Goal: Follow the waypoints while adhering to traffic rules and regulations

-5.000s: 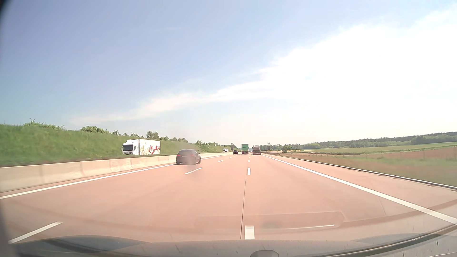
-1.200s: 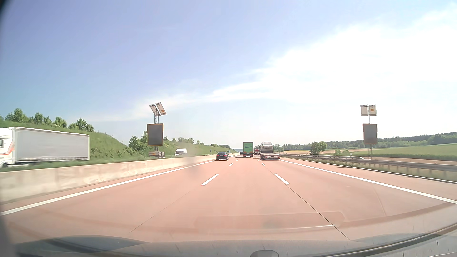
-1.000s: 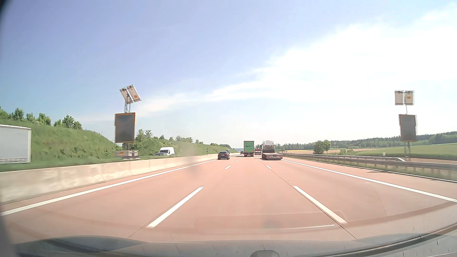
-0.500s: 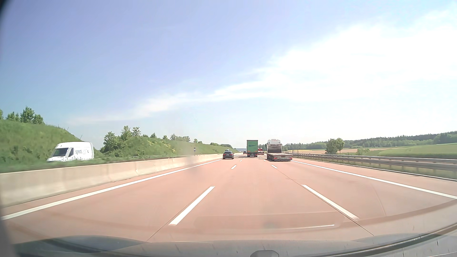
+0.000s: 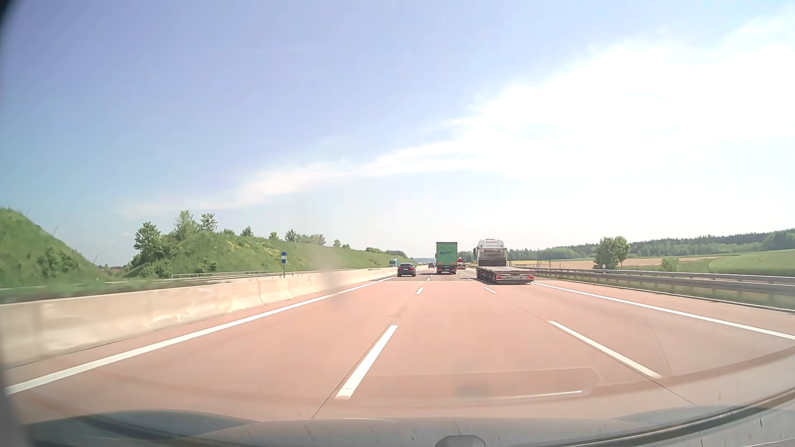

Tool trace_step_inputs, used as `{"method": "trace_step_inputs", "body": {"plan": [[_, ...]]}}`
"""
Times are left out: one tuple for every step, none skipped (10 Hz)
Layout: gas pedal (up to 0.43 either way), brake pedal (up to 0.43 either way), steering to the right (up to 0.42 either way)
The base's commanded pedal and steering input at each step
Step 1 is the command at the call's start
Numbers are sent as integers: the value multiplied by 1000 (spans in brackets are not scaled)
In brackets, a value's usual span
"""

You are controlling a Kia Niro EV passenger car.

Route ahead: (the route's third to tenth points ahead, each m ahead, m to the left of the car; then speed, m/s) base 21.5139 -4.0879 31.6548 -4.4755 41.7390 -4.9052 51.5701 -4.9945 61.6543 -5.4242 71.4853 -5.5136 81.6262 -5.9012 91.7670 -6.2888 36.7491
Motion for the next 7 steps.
{"method": "trace_step_inputs", "body": {"plan": [[850,0,-2],[850,0,-2],[850,0,-2],[850,0,-1],[850,0,-1],[850,0,-1],[850,0,0]]}}
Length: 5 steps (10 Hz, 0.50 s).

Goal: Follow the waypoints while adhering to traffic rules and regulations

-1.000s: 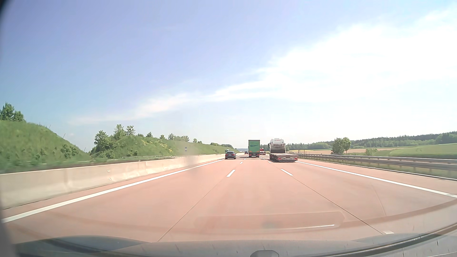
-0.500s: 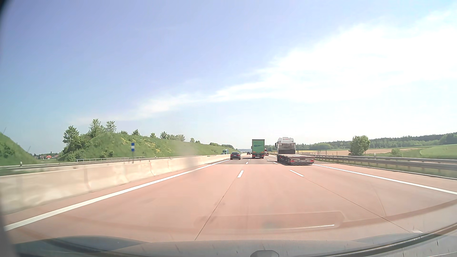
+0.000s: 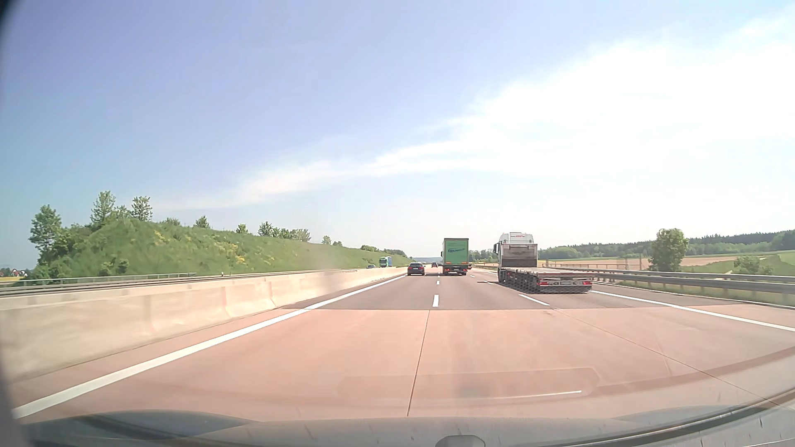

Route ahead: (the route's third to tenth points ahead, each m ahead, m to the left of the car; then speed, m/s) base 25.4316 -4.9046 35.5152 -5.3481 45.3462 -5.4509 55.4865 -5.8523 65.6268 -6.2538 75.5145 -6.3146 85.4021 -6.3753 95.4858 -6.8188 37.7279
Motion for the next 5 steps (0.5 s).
{"method": "trace_step_inputs", "body": {"plan": [[850,0,0],[850,0,1],[843,0,1],[843,0,2],[823,0,2]]}}
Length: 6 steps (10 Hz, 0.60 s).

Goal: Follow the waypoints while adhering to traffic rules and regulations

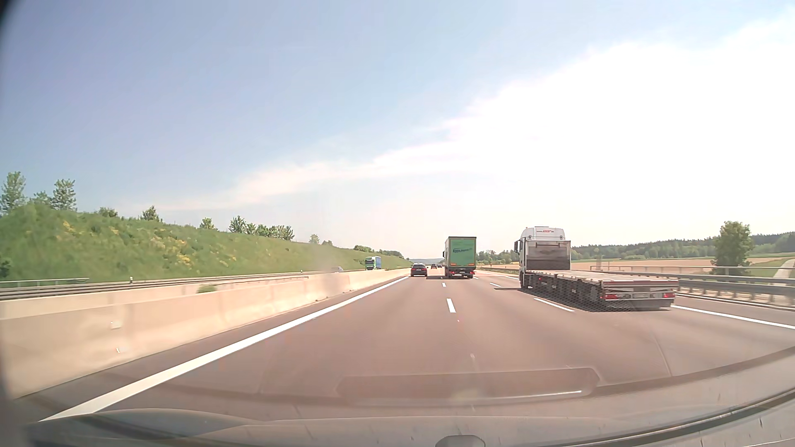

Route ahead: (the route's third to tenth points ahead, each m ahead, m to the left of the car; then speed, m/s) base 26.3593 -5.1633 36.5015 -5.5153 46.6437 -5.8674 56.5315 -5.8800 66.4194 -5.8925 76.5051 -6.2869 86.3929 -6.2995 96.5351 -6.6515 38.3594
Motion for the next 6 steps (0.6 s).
{"method": "trace_step_inputs", "body": {"plan": [[811,0,2],[799,0,2],[799,0,2],[799,0,2],[791,0,1],[791,0,0]]}}
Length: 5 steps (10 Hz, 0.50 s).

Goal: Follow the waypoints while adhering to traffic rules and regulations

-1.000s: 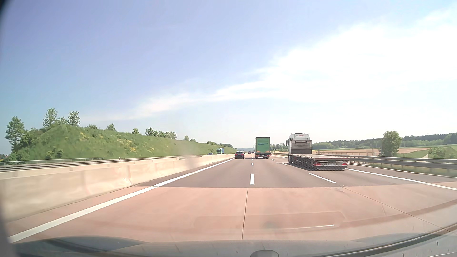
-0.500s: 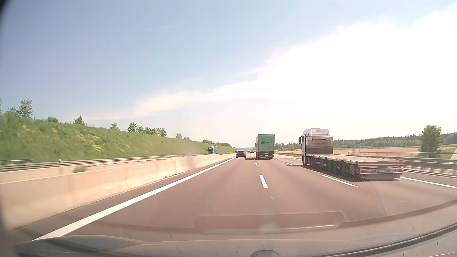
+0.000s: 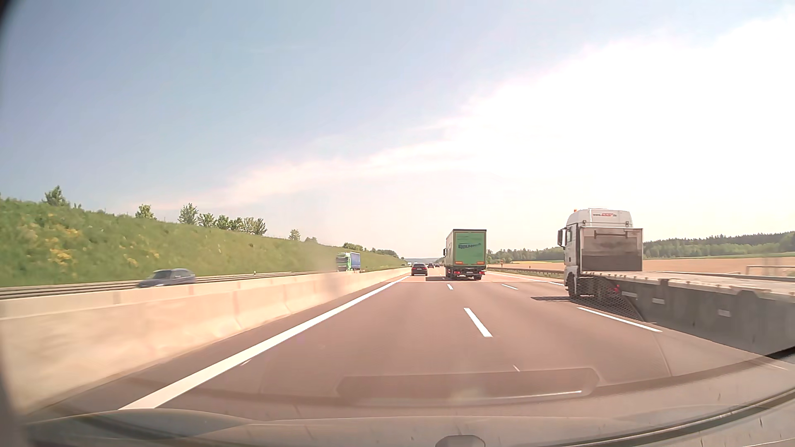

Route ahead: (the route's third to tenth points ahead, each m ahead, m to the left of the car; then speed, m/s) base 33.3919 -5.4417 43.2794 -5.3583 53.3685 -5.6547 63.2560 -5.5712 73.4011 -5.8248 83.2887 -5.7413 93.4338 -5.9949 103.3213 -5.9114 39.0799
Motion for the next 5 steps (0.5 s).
{"method": "trace_step_inputs", "body": {"plan": [[791,0,1],[780,0,0],[780,0,1],[780,0,1],[780,0,0]]}}
